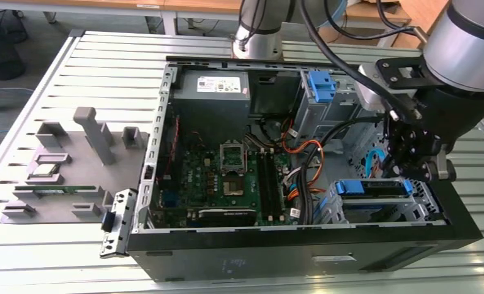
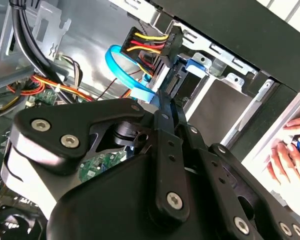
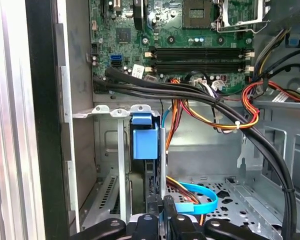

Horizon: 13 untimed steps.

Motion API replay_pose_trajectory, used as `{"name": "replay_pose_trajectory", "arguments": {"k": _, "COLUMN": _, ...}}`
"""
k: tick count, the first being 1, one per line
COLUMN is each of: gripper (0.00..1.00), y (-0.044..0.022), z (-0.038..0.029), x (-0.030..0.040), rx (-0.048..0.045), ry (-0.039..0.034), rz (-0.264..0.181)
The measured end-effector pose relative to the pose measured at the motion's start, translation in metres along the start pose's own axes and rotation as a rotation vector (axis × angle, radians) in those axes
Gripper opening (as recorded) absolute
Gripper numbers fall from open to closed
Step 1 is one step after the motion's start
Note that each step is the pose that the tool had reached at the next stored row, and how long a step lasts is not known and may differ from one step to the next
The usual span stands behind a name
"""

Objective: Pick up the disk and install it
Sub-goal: 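Insert the first disk wire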

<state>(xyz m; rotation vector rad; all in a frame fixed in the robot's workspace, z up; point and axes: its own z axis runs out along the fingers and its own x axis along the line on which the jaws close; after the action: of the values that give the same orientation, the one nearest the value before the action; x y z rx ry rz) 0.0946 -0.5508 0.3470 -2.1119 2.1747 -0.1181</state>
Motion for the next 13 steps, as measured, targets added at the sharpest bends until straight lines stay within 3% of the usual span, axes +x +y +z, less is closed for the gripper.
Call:
{"name": "replay_pose_trajectory", "arguments": {"k": 4, "gripper": 0.16, "y": 0.0078, "z": 0.0010, "x": 0.0006, "rx": 0.0190, "ry": -0.0005, "rz": 0.000}}
{"name": "replay_pose_trajectory", "arguments": {"k": 9, "gripper": 0.16, "y": 0.0107, "z": 0.0046, "x": 0.0009, "rx": 0.0394, "ry": -0.0013, "rz": -0.001}}
{"name": "replay_pose_trajectory", "arguments": {"k": 13, "gripper": 0.16, "y": 0.0121, "z": 0.0049, "x": 0.0009, "rx": 0.0421, "ry": -0.0013, "rz": -0.002}}
